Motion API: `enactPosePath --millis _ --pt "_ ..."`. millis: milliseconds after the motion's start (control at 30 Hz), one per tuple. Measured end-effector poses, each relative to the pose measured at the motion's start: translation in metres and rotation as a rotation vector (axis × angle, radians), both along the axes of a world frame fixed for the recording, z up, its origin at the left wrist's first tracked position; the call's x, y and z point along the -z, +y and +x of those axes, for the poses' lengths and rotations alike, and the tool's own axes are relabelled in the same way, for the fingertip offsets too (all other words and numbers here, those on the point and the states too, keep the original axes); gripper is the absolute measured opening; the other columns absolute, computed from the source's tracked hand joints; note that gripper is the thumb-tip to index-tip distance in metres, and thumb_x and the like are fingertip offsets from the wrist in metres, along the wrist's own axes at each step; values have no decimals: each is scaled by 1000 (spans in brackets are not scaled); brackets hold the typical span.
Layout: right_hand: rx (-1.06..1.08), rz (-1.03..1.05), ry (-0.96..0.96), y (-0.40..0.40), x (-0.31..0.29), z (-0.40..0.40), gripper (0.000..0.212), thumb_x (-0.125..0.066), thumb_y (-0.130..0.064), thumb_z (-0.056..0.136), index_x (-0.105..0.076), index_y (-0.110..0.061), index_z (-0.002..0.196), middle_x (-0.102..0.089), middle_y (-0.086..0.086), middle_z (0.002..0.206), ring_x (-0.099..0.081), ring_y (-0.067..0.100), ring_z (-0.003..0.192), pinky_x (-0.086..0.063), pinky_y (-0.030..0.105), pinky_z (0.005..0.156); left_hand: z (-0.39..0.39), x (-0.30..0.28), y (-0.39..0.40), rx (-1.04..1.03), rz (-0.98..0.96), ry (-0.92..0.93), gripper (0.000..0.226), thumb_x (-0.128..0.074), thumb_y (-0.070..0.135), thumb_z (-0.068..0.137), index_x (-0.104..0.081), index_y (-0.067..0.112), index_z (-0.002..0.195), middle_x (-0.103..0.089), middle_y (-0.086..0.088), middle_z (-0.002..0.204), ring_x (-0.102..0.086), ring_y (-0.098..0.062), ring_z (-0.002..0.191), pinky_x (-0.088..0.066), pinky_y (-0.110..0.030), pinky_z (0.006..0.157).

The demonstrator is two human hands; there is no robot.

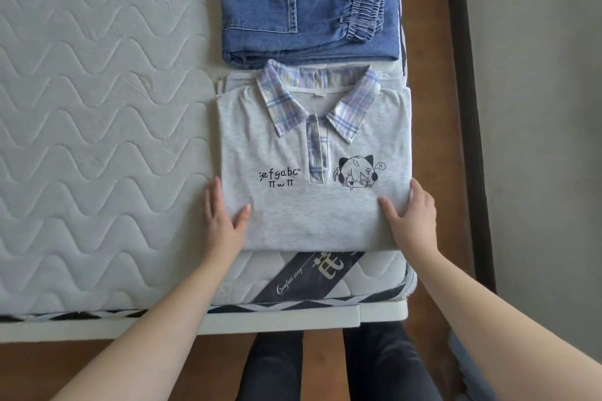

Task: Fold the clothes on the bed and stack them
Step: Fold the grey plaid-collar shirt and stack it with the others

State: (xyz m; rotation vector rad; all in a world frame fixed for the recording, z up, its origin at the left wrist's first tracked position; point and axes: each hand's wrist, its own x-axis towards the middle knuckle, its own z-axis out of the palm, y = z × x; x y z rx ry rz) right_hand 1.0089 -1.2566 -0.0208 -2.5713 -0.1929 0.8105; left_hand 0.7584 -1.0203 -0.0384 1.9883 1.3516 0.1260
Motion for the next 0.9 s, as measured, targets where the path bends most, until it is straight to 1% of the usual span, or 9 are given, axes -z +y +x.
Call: enactPosePath --millis 167,267,333,400,467,600,700,767,900 --pt "124 -37 -1 -11 -14 -11 67 -66 -56 83 -47 -16 133 -49 8 131 -48 29 122 -44 48 100 -6 -7 8 -365 -302 6 53 -72 28 88 -51 4 131 -63 -16 122 -62 -32 111 -49 -42 96" --pt "121 -33 153 -13 -20 -14 68 -67 -55 84 -46 -11 131 -58 3 120 -59 25 107 -50 38 80 -13 -12 9 -263 -445 114 45 -66 36 93 -55 4 122 -65 -11 117 -63 -30 106 -50 -39 90" --pt "65 -82 156 -16 -22 -9 46 -64 -53 87 -54 -12 105 -61 3 95 -59 24 86 -43 34 63 -19 -18 8 -185 -439 150 40 -62 37 95 -57 4 117 -66 -10 113 -62 -29 102 -48 -36 85" --pt "52 -82 134 -20 -23 -5 41 -63 -49 89 -46 -12 80 -54 4 75 -50 22 67 -36 34 54 -23 -24 7 -151 -399 131 30 -61 32 96 -59 5 107 -67 -10 103 -62 -27 94 -44 -32 77" --pt "50 -91 123 -21 -23 -3 40 -62 -43 91 -42 -12 75 -52 3 71 -45 19 61 -33 34 53 -26 -26 2 -139 -361 146 26 -61 31 96 -58 6 103 -66 -8 98 -62 -26 89 -42 -32 73" --pt "32 -103 119 -24 -22 -7 30 -56 -32 97 -44 -11 78 -53 4 74 -47 21 65 -33 33 52 -32 -21 -13 -174 -356 177 31 -59 31 98 -58 1 106 -66 -12 101 -63 -33 96 -46 -36 76" --pt "-15 -154 101 -22 -28 -10 21 -55 -29 97 -55 -8 100 -61 6 95 -57 30 88 -45 38 67 -35 -21 -20 -165 -342 208 30 -57 29 98 -57 2 111 -62 -6 99 -63 -34 99 -42 -34 74" --pt "-99 -217 42 -19 -38 -14 34 -57 -27 96 -53 -10 125 -59 9 116 -55 32 106 -47 43 86 -37 -26 -23 -139 -311 245 36 -58 27 98 -54 3 124 -64 -12 113 -61 -34 105 -44 -35 79" --pt "-256 -233 -15 -14 -68 -33 48 -56 -24 93 -44 -13 138 -51 12 134 -49 33 117 -43 44 92 -41 -56 -23 -62 -287 233 50 -58 24 96 -43 11 142 -56 -10 133 -59 -26 110 -47 -35 91"
